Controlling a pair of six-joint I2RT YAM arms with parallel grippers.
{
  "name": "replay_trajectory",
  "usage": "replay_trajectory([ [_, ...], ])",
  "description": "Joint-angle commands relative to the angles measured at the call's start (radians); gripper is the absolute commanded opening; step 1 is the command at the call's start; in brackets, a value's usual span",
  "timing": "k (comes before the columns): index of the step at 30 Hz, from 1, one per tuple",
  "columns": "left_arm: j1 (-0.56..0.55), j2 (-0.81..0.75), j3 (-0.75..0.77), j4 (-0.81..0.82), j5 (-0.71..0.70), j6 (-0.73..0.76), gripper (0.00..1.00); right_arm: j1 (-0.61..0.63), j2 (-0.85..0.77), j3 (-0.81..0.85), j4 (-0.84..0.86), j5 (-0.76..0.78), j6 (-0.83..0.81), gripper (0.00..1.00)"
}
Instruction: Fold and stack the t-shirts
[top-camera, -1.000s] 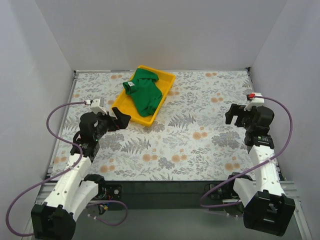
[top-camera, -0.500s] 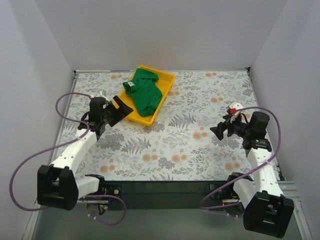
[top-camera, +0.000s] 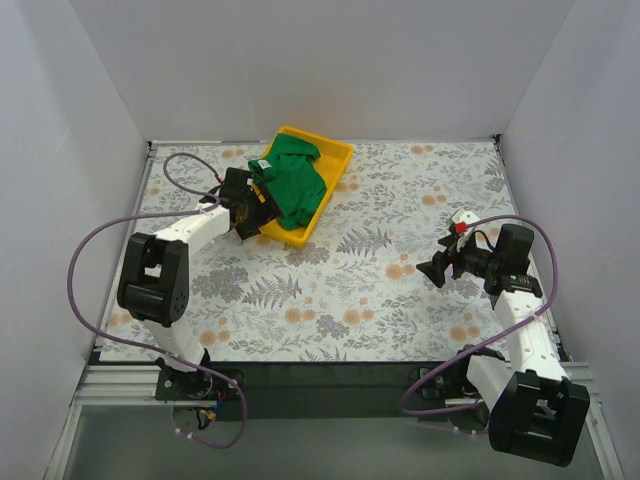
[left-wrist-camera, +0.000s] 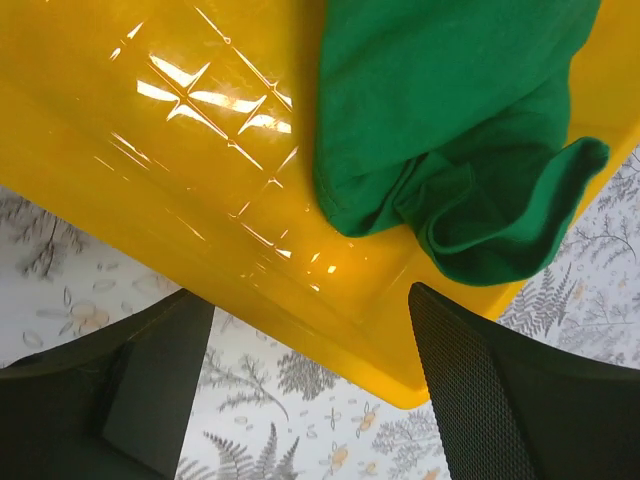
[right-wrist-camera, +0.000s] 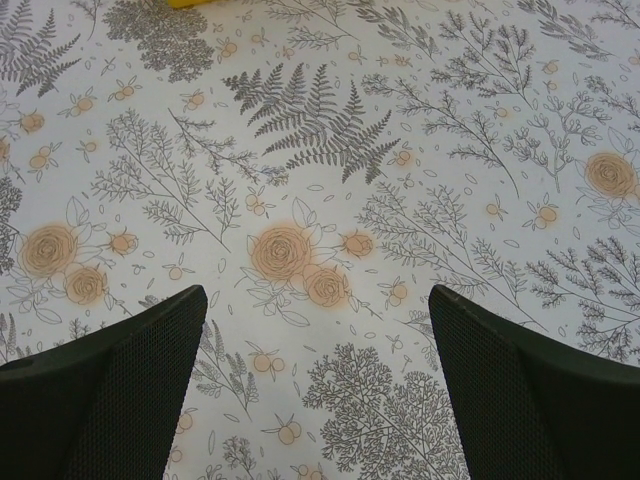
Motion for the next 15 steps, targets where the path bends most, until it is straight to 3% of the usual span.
replay_trajectory([
  [1,-0.01,0.048,0.1,0.049,-0.032,0.108,0.78,0.0,0.006,0.051,-0.011,-0.034,-0.021,0.98],
  [7,-0.01,0.139,0.217,0.049,0.032,0.173,0.78,-0.002,0.009,0.052,-0.016,-0.037,-0.024,0.99],
  [15,-0.008,-0.027,0.134,0.071,0.072,0.182,0.76,-0.002,0.009,0.058,-0.017,-0.042,-0.029,0.98],
])
